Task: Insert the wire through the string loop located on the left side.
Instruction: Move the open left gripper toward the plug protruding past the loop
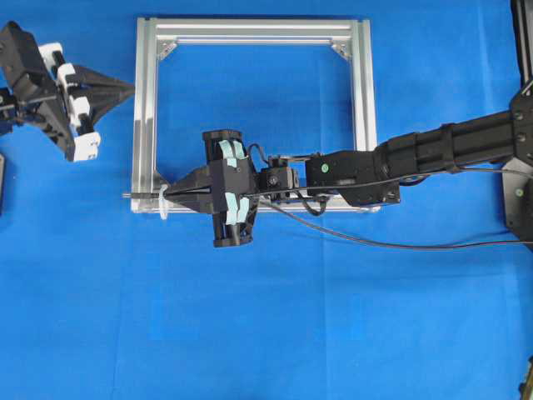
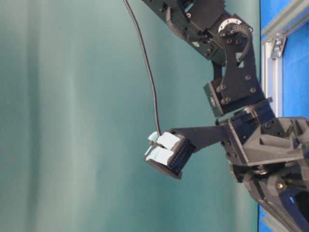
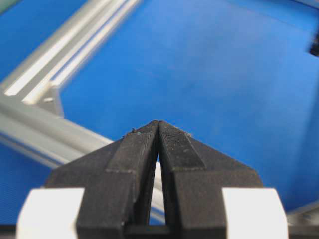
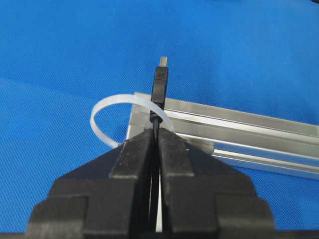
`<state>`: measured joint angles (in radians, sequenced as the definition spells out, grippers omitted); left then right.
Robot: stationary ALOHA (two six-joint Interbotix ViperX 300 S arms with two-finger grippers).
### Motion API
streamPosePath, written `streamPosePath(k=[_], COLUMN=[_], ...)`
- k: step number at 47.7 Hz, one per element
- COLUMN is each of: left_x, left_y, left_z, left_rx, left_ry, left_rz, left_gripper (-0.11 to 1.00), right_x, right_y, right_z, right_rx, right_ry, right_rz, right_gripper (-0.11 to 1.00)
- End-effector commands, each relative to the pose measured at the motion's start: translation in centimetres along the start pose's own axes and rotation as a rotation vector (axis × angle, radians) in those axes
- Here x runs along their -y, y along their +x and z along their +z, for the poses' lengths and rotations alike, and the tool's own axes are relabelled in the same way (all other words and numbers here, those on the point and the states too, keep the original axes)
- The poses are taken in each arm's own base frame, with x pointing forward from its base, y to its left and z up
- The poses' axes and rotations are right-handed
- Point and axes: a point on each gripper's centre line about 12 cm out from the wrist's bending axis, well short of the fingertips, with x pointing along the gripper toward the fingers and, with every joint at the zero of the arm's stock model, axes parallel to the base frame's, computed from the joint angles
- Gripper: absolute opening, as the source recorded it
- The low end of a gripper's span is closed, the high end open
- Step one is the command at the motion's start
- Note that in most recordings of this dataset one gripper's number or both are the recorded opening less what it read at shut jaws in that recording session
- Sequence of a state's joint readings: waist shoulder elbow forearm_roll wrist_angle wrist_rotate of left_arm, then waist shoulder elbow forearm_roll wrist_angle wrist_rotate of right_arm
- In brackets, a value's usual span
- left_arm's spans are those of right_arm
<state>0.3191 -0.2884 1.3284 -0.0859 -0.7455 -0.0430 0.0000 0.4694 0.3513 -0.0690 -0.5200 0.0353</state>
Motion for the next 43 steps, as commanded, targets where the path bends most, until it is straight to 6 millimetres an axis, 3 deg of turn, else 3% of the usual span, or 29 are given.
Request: streamPosePath(k=[1, 10, 20, 43], left_x=[1.9, 6.0, 8.7, 9.0], left_y=[-0.2, -1.5, -3.1, -3.2], left_z=[0.5, 0.3, 0.0, -0.2], left_rx=[0.025, 0.031, 0.04, 0.017], left_ry=[0.023, 0.07, 0.101, 0.121], left_rz=[-0.081, -0.256, -0.389, -0.401], left_gripper=[0.0, 0.0, 0.0, 0.0], right_x=[0.0, 0.0, 0.0, 0.0], right_y=[0.0, 0.0, 0.0, 0.0], right_z=[1.9, 1.8, 1.8, 1.8], right_rx=[0.048, 0.046, 0.046, 0.044], right_ry=[0.001, 0.003, 0.001, 0.003], right_rz=[0.001, 0.0, 0.001, 0.0], right_gripper=[0.0, 0.0, 0.0, 0.0])
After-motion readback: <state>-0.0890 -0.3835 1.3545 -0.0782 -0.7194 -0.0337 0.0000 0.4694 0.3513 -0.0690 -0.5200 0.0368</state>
